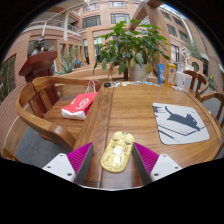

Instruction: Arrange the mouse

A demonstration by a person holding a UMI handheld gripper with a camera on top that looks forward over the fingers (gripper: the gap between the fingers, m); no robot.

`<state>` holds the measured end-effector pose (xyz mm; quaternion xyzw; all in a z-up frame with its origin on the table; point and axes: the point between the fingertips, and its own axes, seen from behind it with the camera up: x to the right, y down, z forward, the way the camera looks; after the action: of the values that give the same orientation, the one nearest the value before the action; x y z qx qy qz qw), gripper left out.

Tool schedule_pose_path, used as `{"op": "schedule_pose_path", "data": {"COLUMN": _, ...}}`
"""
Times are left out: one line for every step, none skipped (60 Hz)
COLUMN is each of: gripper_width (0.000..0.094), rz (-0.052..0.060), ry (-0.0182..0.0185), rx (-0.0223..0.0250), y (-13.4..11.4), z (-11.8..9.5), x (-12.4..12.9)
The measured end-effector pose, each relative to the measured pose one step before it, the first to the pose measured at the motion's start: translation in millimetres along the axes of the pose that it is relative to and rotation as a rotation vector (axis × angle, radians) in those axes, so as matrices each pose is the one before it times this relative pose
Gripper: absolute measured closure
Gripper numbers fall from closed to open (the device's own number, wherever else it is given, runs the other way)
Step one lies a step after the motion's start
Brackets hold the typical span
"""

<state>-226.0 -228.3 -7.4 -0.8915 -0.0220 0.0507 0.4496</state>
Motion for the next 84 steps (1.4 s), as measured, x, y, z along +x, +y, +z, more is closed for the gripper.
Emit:
{"op": "schedule_pose_path", "data": {"gripper_width": 0.0149, "rz": -0.0075, "ry": 0.00854, "rx": -0.00147, "y": -0.64, "z": 1.52, "x": 0.77}}
{"op": "schedule_pose_path", "data": {"gripper_width": 0.0165, "rz": -0.0072, "ry": 0.00868, "rx": -0.0016, "y": -0.46, "z": 1.49, "x": 0.84}}
{"op": "schedule_pose_path", "data": {"gripper_width": 0.0185, "rz": -0.0057, "ry": 0.00636, "rx": -0.00035, "y": 0.08, "z": 0.96, "x": -0.12}}
{"op": "schedule_pose_path", "data": {"gripper_width": 0.0212, "rz": -0.0053, "ry": 0.0096, "rx": -0.00007, "y": -0.58, "z": 0.98, "x": 0.85}}
{"op": "schedule_pose_path", "data": {"gripper_width": 0.0245, "rz": -0.0055, "ry": 0.00915, "rx": 0.00051, "y": -0.72, "z": 1.25, "x": 0.81}}
{"op": "schedule_pose_path", "data": {"gripper_width": 0.0275, "rz": -0.0049, "ry": 0.00483, "rx": 0.00239, "y": -0.85, "z": 0.96, "x": 0.01}}
{"op": "schedule_pose_path", "data": {"gripper_width": 0.0306, "rz": -0.0006, "ry": -0.00152, "rx": 0.00371, "y": -1.01, "z": 0.88, "x": -0.93}}
{"op": "schedule_pose_path", "data": {"gripper_width": 0.0342, "rz": 0.0027, "ry": -0.00292, "rx": 0.00054, "y": -0.12, "z": 0.73, "x": -0.89}}
{"op": "schedule_pose_path", "data": {"gripper_width": 0.0389, "rz": 0.005, "ry": -0.00284, "rx": 0.00281, "y": -0.21, "z": -0.13, "x": -2.14}}
{"op": "schedule_pose_path", "data": {"gripper_width": 0.0453, "rz": 0.0043, "ry": 0.00206, "rx": 0.00367, "y": -0.82, "z": 1.32, "x": 0.79}}
{"op": "schedule_pose_path", "data": {"gripper_width": 0.0459, "rz": 0.0049, "ry": -0.00044, "rx": 0.00531, "y": -0.9, "z": 0.87, "x": 0.09}}
{"op": "schedule_pose_path", "data": {"gripper_width": 0.0458, "rz": 0.0035, "ry": 0.00262, "rx": 0.00293, "y": 0.0, "z": 0.62, "x": 0.61}}
{"op": "schedule_pose_path", "data": {"gripper_width": 0.0462, "rz": 0.001, "ry": 0.0026, "rx": 0.00152, "y": 0.06, "z": 0.28, "x": 0.4}}
{"op": "schedule_pose_path", "data": {"gripper_width": 0.0469, "rz": -0.0033, "ry": 0.00309, "rx": 0.00126, "y": 0.12, "z": 0.13, "x": -0.01}}
{"op": "schedule_pose_path", "data": {"gripper_width": 0.048, "rz": -0.0072, "ry": 0.0033, "rx": 0.00075, "y": -0.01, "z": 0.08, "x": 0.28}}
{"op": "schedule_pose_path", "data": {"gripper_width": 0.049, "rz": -0.0068, "ry": 0.00267, "rx": 0.00089, "y": -0.22, "z": -0.19, "x": 0.19}}
{"op": "schedule_pose_path", "data": {"gripper_width": 0.05, "rz": -0.0039, "ry": 0.00142, "rx": 0.00096, "y": 0.0, "z": 0.05, "x": 0.25}}
{"op": "schedule_pose_path", "data": {"gripper_width": 0.051, "rz": 0.0003, "ry": 0.00125, "rx": -0.0003, "y": 0.04, "z": 0.01, "x": 0.11}}
{"op": "schedule_pose_path", "data": {"gripper_width": 0.0521, "rz": 0.0026, "ry": -0.00028, "rx": 0.0024, "y": -0.65, "z": 0.06, "x": -0.13}}
{"op": "schedule_pose_path", "data": {"gripper_width": 0.0533, "rz": 0.0033, "ry": -0.00118, "rx": 0.00091, "y": -0.06, "z": 0.13, "x": -0.04}}
{"op": "schedule_pose_path", "data": {"gripper_width": 0.0538, "rz": 0.0023, "ry": -0.00195, "rx": 0.00127, "y": -0.27, "z": -0.01, "x": -0.18}}
{"op": "schedule_pose_path", "data": {"gripper_width": 0.0538, "rz": 0.0006, "ry": -0.00245, "rx": 0.00076, "y": -0.17, "z": 0.19, "x": -0.14}}
{"op": "schedule_pose_path", "data": {"gripper_width": 0.0567, "rz": -0.0011, "ry": -0.00331, "rx": 0.00189, "y": -0.51, "z": 0.17, "x": 0.07}}
{"op": "schedule_pose_path", "data": {"gripper_width": 0.0568, "rz": 0.0051, "ry": -0.00139, "rx": 0.00562, "y": -0.41, "z": -0.14, "x": -0.68}}
{"op": "schedule_pose_path", "data": {"gripper_width": 0.0577, "rz": 0.0021, "ry": -0.00228, "rx": -0.00316, "y": 0.89, "z": 0.14, "x": 0.65}}
{"op": "schedule_pose_path", "data": {"gripper_width": 0.0577, "rz": -0.001, "ry": -0.00277, "rx": 0.00415, "y": -1.02, "z": 0.03, "x": -0.1}}
{"op": "schedule_pose_path", "data": {"gripper_width": 0.0578, "rz": -0.0082, "ry": -0.00217, "rx": -0.00282, "y": 0.61, "z": -0.05, "x": 0.36}}
{"op": "schedule_pose_path", "data": {"gripper_width": 0.0579, "rz": -0.0075, "ry": -0.00353, "rx": 0.00036, "y": -0.53, "z": -0.01, "x": 0.09}}
{"op": "schedule_pose_path", "data": {"gripper_width": 0.0578, "rz": -0.006, "ry": -0.00439, "rx": -0.00232, "y": -0.24, "z": -0.06, "x": 0.05}}
{"op": "schedule_pose_path", "data": {"gripper_width": 0.0578, "rz": -0.0015, "ry": -0.00702, "rx": -0.00057, "y": -1.23, "z": 0.12, "x": -1.8}}
{"op": "schedule_pose_path", "data": {"gripper_width": 0.0578, "rz": 0.0009, "ry": -0.0152, "rx": 0.00315, "y": -2.48, "z": -1.8, "x": -2.17}}
{"op": "schedule_pose_path", "data": {"gripper_width": 0.058, "rz": 0.0052, "ry": -0.01889, "rx": 0.00768, "y": -4.25, "z": -2.83, "x": -2.25}}
{"op": "schedule_pose_path", "data": {"gripper_width": 0.058, "rz": 0.0096, "ry": -0.0139, "rx": 0.00963, "y": -6.74, "z": -4.03, "x": -3.13}}
{"op": "schedule_pose_path", "data": {"gripper_width": 0.058, "rz": 0.0068, "ry": -0.01297, "rx": 0.01341, "y": -7.03, "z": -3.89, "x": -0.6}}
{"op": "schedule_pose_path", "data": {"gripper_width": 0.0579, "rz": -0.0023, "ry": -0.0099, "rx": 0.01605, "y": -7.88, "z": -7.13, "x": -1.78}}
{"op": "schedule_pose_path", "data": {"gripper_width": 0.0578, "rz": -0.006, "ry": -0.01161, "rx": 0.02002, "y": -9.76, "z": -5.62, "x": -1.42}}
{"op": "schedule_pose_path", "data": {"gripper_width": 0.0577, "rz": -0.0051, "ry": -0.0127, "rx": 0.02306, "y": -11.26, "z": -5.74, "x": -2.14}}
{"op": "schedule_pose_path", "data": {"gripper_width": 0.0577, "rz": -0.0011, "ry": -0.01346, "rx": 0.02552, "y": -12.17, "z": -5.72, "x": -2.73}}
{"op": "schedule_pose_path", "data": {"gripper_width": 0.0578, "rz": 0.0051, "ry": -0.01773, "rx": 0.02369, "y": -15.02, "z": -5.17, "x": -1.97}}
{"op": "schedule_pose_path", "data": {"gripper_width": 0.0578, "rz": 0.002, "ry": -0.01722, "rx": 0.02716, "y": -13.38, "z": -5.83, "x": -3.45}}
{"op": "schedule_pose_path", "data": {"gripper_width": 0.0578, "rz": 0.0003, "ry": -0.0167, "rx": 0.02115, "y": -18.05, "z": -6.53, "x": -1.91}}
{"op": "schedule_pose_path", "data": {"gripper_width": 0.0577, "rz": -0.002, "ry": -0.01319, "rx": 0.02895, "y": -11.74, "z": -4.82, "x": -2.6}}
{"op": "schedule_pose_path", "data": {"gripper_width": 0.0577, "rz": -0.0004, "ry": -0.0105, "rx": 0.02678, "y": -13.56, "z": -4.44, "x": -0.59}}
{"op": "schedule_pose_path", "data": {"gripper_width": 0.0576, "rz": 0.0024, "ry": -0.00954, "rx": 0.02479, "y": -16.8, "z": -4.18, "x": 1.33}}
{"op": "schedule_pose_path", "data": {"gripper_width": 0.0576, "rz": 0.0028, "ry": -0.00724, "rx": 0.02722, "y": -14.66, "z": -3.69, "x": 1.66}}
{"op": "schedule_pose_path", "data": {"gripper_width": 0.0576, "rz": 0.0021, "ry": -0.00719, "rx": 0.02672, "y": -14.38, "z": -2.94, "x": 1.52}}
{"op": "schedule_pose_path", "data": {"gripper_width": 0.0577, "rz": 0.0028, "ry": -0.00385, "rx": 0.0217, "y": -15.6, "z": -4.55, "x": 0.45}}
{"op": "schedule_pose_path", "data": {"gripper_width": 0.0577, "rz": 0.0043, "ry": -0.00436, "rx": 0.02613, "y": -13.53, "z": -2.82, "x": 3.22}}
{"op": "schedule_pose_path", "data": {"gripper_width": 0.0577, "rz": 0.0062, "ry": -0.00311, "rx": 0.02724, "y": -13.43, "z": -2.51, "x": 4.01}}
{"op": "schedule_pose_path", "data": {"gripper_width": 0.0578, "rz": 0.006, "ry": -0.00355, "rx": 0.02908, "y": -13.08, "z": 0.37, "x": 7.01}}
{"op": "schedule_pose_path", "data": {"gripper_width": 0.0579, "rz": 0.0023, "ry": 0.00139, "rx": 0.02279, "y": -11.0, "z": -1.74, "x": 6.11}}
{"op": "schedule_pose_path", "data": {"gripper_width": 0.0579, "rz": -0.0026, "ry": 0.00433, "rx": 0.01835, "y": -9.63, "z": -1.42, "x": 7.08}}
{"op": "schedule_pose_path", "data": {"gripper_width": 0.0579, "rz": -0.0047, "ry": 0.00639, "rx": 0.01375, "y": -7.23, "z": -1.09, "x": 8.17}}
{"op": "schedule_pose_path", "data": {"gripper_width": 0.0578, "rz": -0.0026, "ry": 0.00863, "rx": 0.01257, "y": -5.14, "z": -0.36, "x": 8.75}}
{"op": "schedule_pose_path", "data": {"gripper_width": 0.0579, "rz": -0.0005, "ry": 0.0097, "rx": 0.00454, "y": -11.01, "z": 0.09, "x": 9.48}}
{"op": "schedule_pose_path", "data": {"gripper_width": 0.058, "rz": -0.0004, "ry": 0.00976, "rx": 0.00659, "y": -3.62, "z": 0.82, "x": 9.98}}
{"op": "schedule_pose_path", "data": {"gripper_width": 0.058, "rz": -0.0024, "ry": 0.01036, "rx": 0.0025, "y": -1.5, "z": 1.14, "x": 10.09}}
{"op": "schedule_pose_path", "data": {"gripper_width": 0.058, "rz": -0.0063, "ry": 0.01217, "rx": -0.00247, "y": 0.57, "z": 2.19, "x": 10.58}}
{"op": "schedule_pose_path", "data": {"gripper_width": 0.0581, "rz": -0.0084, "ry": 0.01449, "rx": -0.00877, "y": 3.07, "z": 2.97, "x": 11.31}}
{"op": "schedule_pose_path", "data": {"gripper_width": 0.0581, "rz": -0.004, "ry": 0.01626, "rx": -0.00842, "y": 7.6, "z": 4.7, "x": 13.95}}
{"op": "schedule_pose_path", "data": {"gripper_width": 0.0581, "rz": -0.003, "ry": 0.01848, "rx": -0.01778, "y": 5.08, "z": 4.25, "x": 12.88}}
{"op": "schedule_pose_path", "data": {"gripper_width": 0.0581, "rz": -0.0004, "ry": 0.01641, "rx": -0.01959, "y": 7.75, "z": 4.39, "x": 12.0}}
{"op": "schedule_pose_path", "data": {"gripper_width": 0.0581, "rz": -0.0005, "ry": 0.01383, "rx": -0.02219, "y": 8.64, "z": 4.95, "x": 11.49}}
{"op": "schedule_pose_path", "data": {"gripper_width": 0.0582, "rz": -0.0027, "ry": 0.0133, "rx": -0.02125, "y": 17.99, "z": 2.67, "x": 9.25}}
{"op": "schedule_pose_path", "data": {"gripper_width": 0.0582, "rz": 0.0005, "ry": 0.01324, "rx": -0.0262, "y": 10.14, "z": 5.07, "x": 10.93}}
{"op": "schedule_pose_path", "data": {"gripper_width": 0.0582, "rz": 0.0028, "ry": 0.01316, "rx": -0.0245, "y": 10.86, "z": 6.32, "x": 13.61}}
{"op": "schedule_pose_path", "data": {"gripper_width": 0.0582, "rz": 0.0017, "ry": 0.01506, "rx": -0.02663, "y": 5.86, "z": 3.87, "x": 8.75}}
{"op": "schedule_pose_path", "data": {"gripper_width": 0.0581, "rz": -0.0014, "ry": 0.01424, "rx": -0.02375, "y": 10.55, "z": 5.24, "x": 9.28}}
{"op": "schedule_pose_path", "data": {"gripper_width": 0.0582, "rz": -0.0062, "ry": 0.0148, "rx": -0.01999, "y": 20.29, "z": 8.35, "x": 10.96}}
{"op": "schedule_pose_path", "data": {"gripper_width": 0.0582, "rz": -0.0063, "ry": 0.01506, "rx": -0.0248, "y": 11.27, "z": 5.54, "x": 9.07}}
{"op": "schedule_pose_path", "data": {"gripper_width": 0.058, "rz": -0.0052, "ry": 0.01324, "rx": -0.02343, "y": 11.99, "z": 4.61, "x": 10.57}}
{"op": "schedule_pose_path", "data": {"gripper_width": 0.058, "rz": -0.0034, "ry": 0.01343, "rx": -0.02147, "y": 8.29, "z": 4.98, "x": 7.89}}
{"op": "schedule_pose_path", "data": {"gripper_width": 0.0581, "rz": -0.0014, "ry": 0.01112, "rx": -0.02038, "y": 9.57, "z": 4.84, "x": 6.94}}
{"op": "schedule_pose_path", "data": {"gripper_width": 0.058, "rz": -0.0011, "ry": 0.00932, "rx": -0.02033, "y": 9.18, "z": 4.34, "x": 5.92}}
{"op": "schedule_pose_path", "data": {"gripper_width": 0.058, "rz": -0.0047, "ry": 0.00941, "rx": -0.01767, "y": 13.61, "z": 7.05, "x": 4.78}}
{"op": "schedule_pose_path", "data": {"gripper_width": 0.0581, "rz": -0.0022, "ry": 0.00446, "rx": -0.01999, "y": 3.61, "z": 0.59, "x": 5.04}}
{"op": "schedule_pose_path", "data": {"gripper_width": 0.0578, "rz": -0.0006, "ry": 0.00495, "rx": -0.01646, "y": 7.87, "z": 3.42, "x": 3.86}}
{"op": "schedule_pose_path", "data": {"gripper_width": 0.0577, "rz": -0.0001, "ry": 0.00756, "rx": -0.00998, "y": 15.22, "z": 6.31, "x": 1.88}}
{"op": "schedule_pose_path", "data": {"gripper_width": 0.0577, "rz": 0.0055, "ry": -0.00187, "rx": -0.00968, "y": 5.74, "z": 4.55, "x": 6.18}}
{"op": "schedule_pose_path", "data": {"gripper_width": 0.0576, "rz": 0.0061, "ry": 0.0024, "rx": -0.00916, "y": 4.68, "z": 3.21, "x": 2.8}}
{"op": "schedule_pose_path", "data": {"gripper_width": 0.0575, "rz": 0.0061, "ry": 0.00158, "rx": -0.00809, "y": 4.44, "z": 3.12, "x": 2.63}}
{"op": "schedule_pose_path", "data": {"gripper_width": 0.0556, "rz": 0.0038, "ry": 0.00041, "rx": -0.00926, "y": 4.68, "z": 2.65, "x": 2.14}}
{"op": "schedule_pose_path", "data": {"gripper_width": 0.0553, "rz": -0.0006, "ry": -0.00046, "rx": -0.01023, "y": 4.75, "z": 2.62, "x": 1.39}}
{"op": "schedule_pose_path", "data": {"gripper_width": 0.0536, "rz": -0.004, "ry": 0.00612, "rx": -0.01467, "y": 2.92, "z": 0.59, "x": -3.27}}
